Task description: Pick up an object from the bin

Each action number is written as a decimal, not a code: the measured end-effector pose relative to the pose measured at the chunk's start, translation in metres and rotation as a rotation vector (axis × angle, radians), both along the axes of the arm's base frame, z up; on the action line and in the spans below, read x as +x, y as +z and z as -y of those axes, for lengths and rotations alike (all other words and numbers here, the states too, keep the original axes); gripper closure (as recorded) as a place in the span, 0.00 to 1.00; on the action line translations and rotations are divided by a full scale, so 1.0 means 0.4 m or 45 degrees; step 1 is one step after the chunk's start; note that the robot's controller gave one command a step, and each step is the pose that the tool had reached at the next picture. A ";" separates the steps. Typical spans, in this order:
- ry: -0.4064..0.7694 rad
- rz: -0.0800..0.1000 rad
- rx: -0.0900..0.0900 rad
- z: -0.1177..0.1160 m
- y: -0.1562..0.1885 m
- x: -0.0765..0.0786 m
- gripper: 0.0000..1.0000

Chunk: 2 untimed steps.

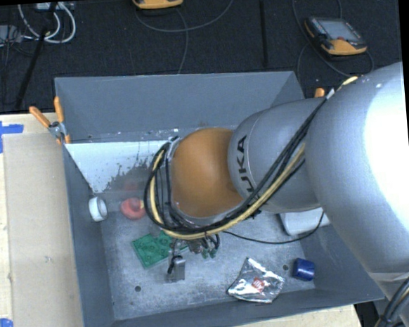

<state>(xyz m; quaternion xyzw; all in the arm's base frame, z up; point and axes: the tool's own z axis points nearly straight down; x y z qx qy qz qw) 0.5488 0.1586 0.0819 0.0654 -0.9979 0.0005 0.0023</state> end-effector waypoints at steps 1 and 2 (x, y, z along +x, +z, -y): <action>-0.007 0.004 0.002 0.002 0.011 0.001 1.00; -0.009 0.003 0.002 0.002 0.011 0.001 0.00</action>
Offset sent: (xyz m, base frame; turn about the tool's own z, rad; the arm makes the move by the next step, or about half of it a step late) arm 0.0000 0.0000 0.0000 0.0000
